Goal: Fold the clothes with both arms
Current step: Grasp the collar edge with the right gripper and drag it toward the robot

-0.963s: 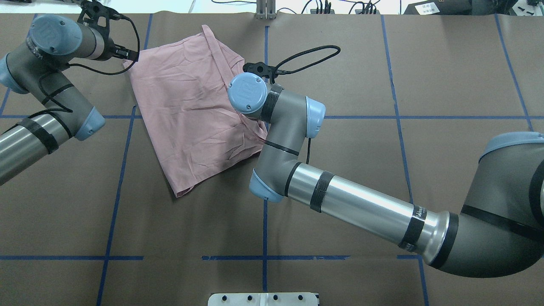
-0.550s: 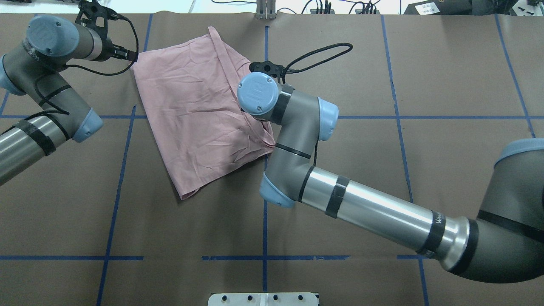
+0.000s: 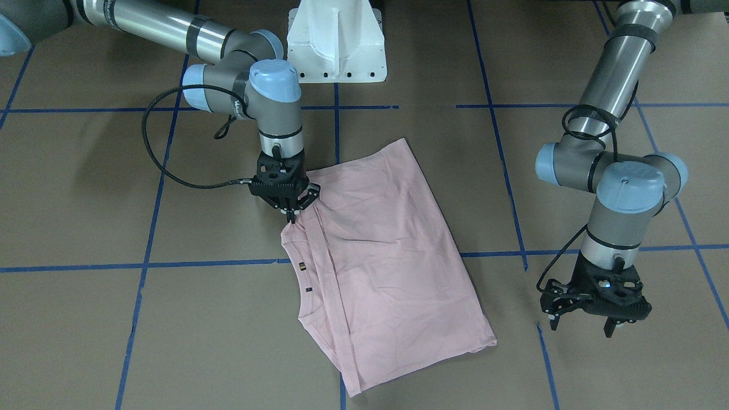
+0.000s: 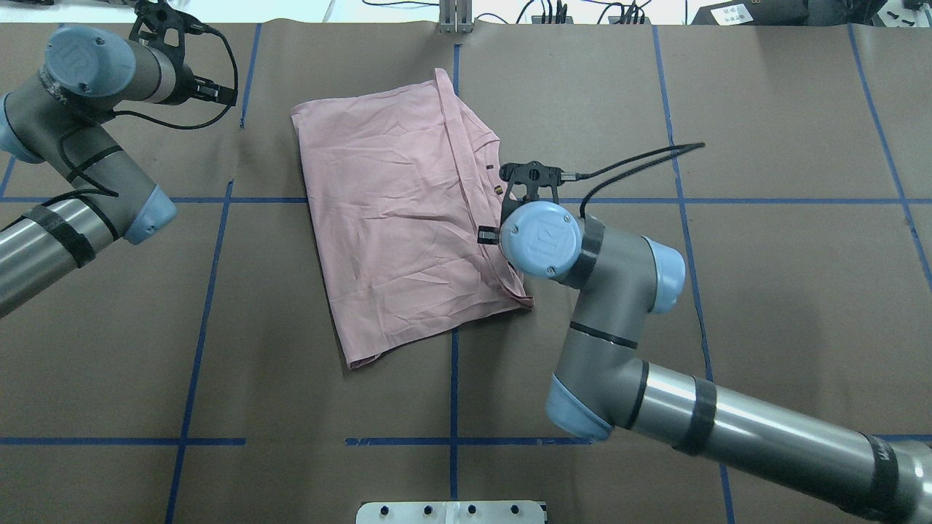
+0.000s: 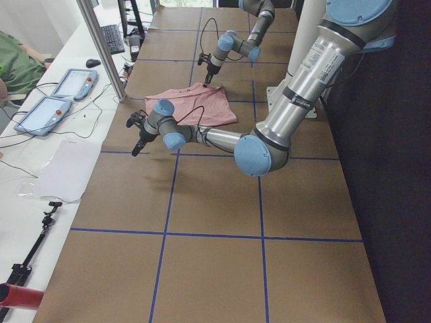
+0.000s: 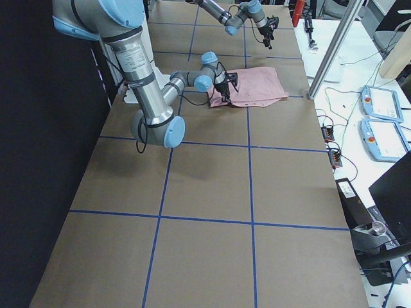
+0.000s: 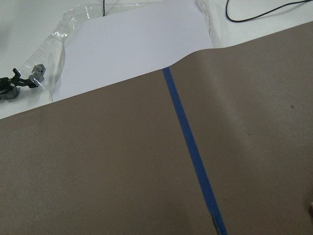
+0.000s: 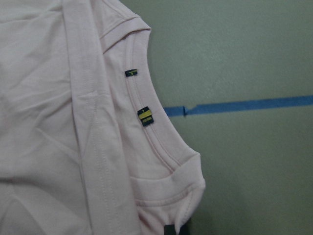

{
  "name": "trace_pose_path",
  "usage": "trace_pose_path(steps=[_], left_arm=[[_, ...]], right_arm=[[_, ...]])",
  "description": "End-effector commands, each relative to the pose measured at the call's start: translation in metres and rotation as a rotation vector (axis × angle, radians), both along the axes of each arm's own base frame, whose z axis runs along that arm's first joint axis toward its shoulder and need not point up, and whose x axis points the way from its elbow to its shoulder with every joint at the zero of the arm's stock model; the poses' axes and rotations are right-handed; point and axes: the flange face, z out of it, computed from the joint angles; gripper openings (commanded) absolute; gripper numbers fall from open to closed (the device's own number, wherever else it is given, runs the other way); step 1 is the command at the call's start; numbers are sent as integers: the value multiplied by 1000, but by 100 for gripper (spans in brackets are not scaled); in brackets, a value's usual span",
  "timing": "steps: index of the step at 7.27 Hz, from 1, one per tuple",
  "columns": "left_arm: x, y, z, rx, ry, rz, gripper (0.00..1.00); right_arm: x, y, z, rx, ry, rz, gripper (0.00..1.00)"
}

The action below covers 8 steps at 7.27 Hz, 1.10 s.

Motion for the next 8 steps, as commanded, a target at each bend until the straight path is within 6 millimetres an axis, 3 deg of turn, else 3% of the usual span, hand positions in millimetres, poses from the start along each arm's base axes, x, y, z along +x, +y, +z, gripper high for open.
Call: trace_pose_path(steps=[1,2,3,4,5,6,7,8], left_arm=[[0,0,-3,4,3,0,100],[0,0,-3,4,3,0,100],[0,0,-3,4,3,0,100],[0,1,-5,7,6,1,100],[0,1,-6,9,7,1,100],[0,1,-5,7,7,2,100],[1,2,-7,9,9,4,100],[1,2,-7,10,10,4,100]], right_arm=[[3,50,9,44,2,-19,0],[-3,61,15,53,14,-21,0],[-5,65,15,59,16,-23,11],[-5,65,15,61,17,-20,99],[-1,67,8,72,7,-34,100],[-10,75,5,70,40,-72,100],[-14,73,-16,100,86,-137,100],[-17,75,-19,118,100,-174,100]])
